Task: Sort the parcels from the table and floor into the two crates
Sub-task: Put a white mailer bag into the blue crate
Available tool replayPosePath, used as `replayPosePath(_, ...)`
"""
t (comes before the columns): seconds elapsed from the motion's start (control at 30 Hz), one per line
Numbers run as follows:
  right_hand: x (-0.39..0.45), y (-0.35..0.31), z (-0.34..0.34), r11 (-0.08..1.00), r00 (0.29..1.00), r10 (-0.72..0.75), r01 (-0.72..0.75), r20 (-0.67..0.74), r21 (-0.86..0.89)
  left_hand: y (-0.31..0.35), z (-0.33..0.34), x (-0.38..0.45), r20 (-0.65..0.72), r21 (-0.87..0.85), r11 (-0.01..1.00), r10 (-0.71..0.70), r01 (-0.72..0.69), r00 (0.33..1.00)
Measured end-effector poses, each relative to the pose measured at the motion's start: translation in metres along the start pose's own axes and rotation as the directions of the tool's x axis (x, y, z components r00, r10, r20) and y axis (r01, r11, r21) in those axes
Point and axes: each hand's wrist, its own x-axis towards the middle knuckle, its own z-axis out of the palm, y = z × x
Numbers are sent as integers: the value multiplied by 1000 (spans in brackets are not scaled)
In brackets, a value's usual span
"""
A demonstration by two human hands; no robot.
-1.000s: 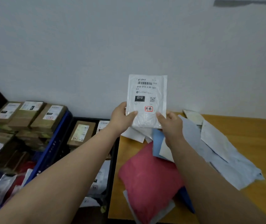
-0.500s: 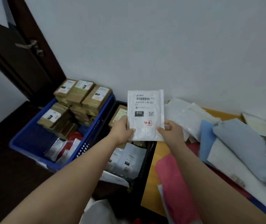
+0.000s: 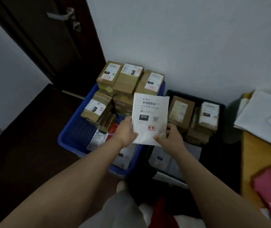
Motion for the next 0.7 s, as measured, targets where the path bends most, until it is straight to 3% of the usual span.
replayPosePath(0.13,7,-22,91,998,993,44,-38,107,-53,-64,-48,25,1,43,991,-129,129,992)
replayPosePath(0.27,15,-18,146,984,977,80,-46,200,-170,-106,-52,41,57,134,984,-123,114,991)
replayPosePath(0.53,51,33,217,934,907,146,5,394,-356,-186,-8,78,248,454,890,-176,46,952)
replayPosePath(0.7,85,92,266,901,860,284,-88,424,-425,-238,45,118,366,529,848,-212,-15,906)
